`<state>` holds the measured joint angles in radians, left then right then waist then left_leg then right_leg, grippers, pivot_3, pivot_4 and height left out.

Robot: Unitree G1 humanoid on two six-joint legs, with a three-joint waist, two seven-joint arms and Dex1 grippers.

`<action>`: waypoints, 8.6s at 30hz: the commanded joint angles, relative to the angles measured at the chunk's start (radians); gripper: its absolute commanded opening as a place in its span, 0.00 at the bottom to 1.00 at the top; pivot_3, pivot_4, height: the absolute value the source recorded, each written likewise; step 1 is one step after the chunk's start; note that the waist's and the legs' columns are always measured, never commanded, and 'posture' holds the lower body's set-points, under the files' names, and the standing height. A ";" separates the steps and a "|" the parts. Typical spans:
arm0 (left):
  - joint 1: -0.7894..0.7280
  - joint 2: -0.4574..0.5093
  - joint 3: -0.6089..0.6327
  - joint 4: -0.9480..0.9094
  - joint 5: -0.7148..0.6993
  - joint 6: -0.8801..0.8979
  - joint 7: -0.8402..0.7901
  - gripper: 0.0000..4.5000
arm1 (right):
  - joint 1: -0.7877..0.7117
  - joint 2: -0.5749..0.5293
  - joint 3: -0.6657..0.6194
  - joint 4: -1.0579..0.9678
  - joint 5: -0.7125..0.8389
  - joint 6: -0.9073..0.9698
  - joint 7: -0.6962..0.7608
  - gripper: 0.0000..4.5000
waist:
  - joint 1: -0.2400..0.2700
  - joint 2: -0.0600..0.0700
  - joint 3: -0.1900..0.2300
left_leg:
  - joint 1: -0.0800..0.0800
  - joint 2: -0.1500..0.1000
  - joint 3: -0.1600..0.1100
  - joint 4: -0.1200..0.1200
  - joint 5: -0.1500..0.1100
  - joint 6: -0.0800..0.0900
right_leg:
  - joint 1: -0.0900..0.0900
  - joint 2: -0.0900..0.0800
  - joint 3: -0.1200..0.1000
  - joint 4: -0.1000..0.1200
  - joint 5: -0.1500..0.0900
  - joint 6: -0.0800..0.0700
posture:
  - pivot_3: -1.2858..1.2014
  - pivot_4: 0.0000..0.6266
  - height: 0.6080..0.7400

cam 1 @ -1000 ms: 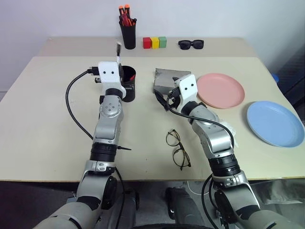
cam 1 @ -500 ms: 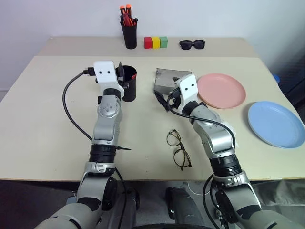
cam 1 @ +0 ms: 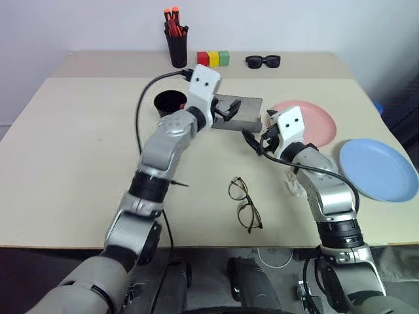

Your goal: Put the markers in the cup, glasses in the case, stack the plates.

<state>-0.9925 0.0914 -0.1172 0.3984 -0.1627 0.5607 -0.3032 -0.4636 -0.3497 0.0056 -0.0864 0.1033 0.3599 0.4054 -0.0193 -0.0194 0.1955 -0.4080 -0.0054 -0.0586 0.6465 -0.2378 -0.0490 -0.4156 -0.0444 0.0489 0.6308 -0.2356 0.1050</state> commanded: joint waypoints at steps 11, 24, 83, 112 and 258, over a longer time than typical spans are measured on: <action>-0.352 -0.047 -0.027 0.860 0.169 -0.335 -0.182 0.98 | 0.180 -0.035 -0.068 -0.303 -0.005 0.107 -0.074 1.00 | 0.005 0.000 0.000 | -0.002 0.000 0.001 -0.001 -0.001 0.001 | -0.003 -0.001 0.000 0.000 0.000 0.001 | 0.52 0.24 1.00; -0.352 -0.063 0.018 0.915 0.222 -0.372 -0.269 0.12 | 0.231 -0.044 -0.086 -0.380 -0.006 0.159 -0.100 1.00 | 0.008 0.000 0.000 | -0.002 -0.001 0.000 0.000 -0.001 0.001 | -0.002 -0.001 0.000 0.000 -0.001 0.001 | 0.52 0.24 1.00; -0.343 -0.077 0.127 0.921 0.246 -0.496 -0.110 0.86 | 0.284 -0.075 -0.020 -0.441 0.061 0.259 -0.017 1.00 | 0.006 0.000 0.000 | -0.002 -0.001 0.000 0.001 -0.001 0.001 | -0.002 -0.001 0.000 0.001 -0.001 0.001 | 0.52 0.24 1.00; -0.309 -0.094 0.113 0.922 0.268 -0.358 -0.305 0.02 | 0.287 -0.058 0.010 -0.442 0.057 0.251 -0.036 1.00 | 0.004 0.000 0.000 | 0.000 -0.001 0.000 0.001 -0.001 0.001 | 0.001 -0.001 0.000 0.001 -0.001 0.001 | 0.52 0.24 1.00; 0.180 0.434 0.024 0.071 -0.043 -0.372 -1.115 0.62 | 0.317 -0.291 -0.102 -0.563 0.374 0.553 0.241 1.00 | 0.003 0.001 0.000 | 0.001 0.001 -0.001 0.003 -0.001 0.002 | 0.002 -0.001 0.000 0.002 -0.001 0.001 | 0.52 0.24 1.00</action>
<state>-0.8208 0.5102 -0.1361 0.5368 -0.1572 0.1619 -1.4301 -0.1286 -0.6280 -0.0581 -0.5894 0.4224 0.8528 0.6582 -0.0166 -0.0186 0.1950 -0.4071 -0.0042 -0.0591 0.6496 -0.2388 -0.0473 -0.4134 -0.0452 0.0489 0.6328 -0.2365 0.1056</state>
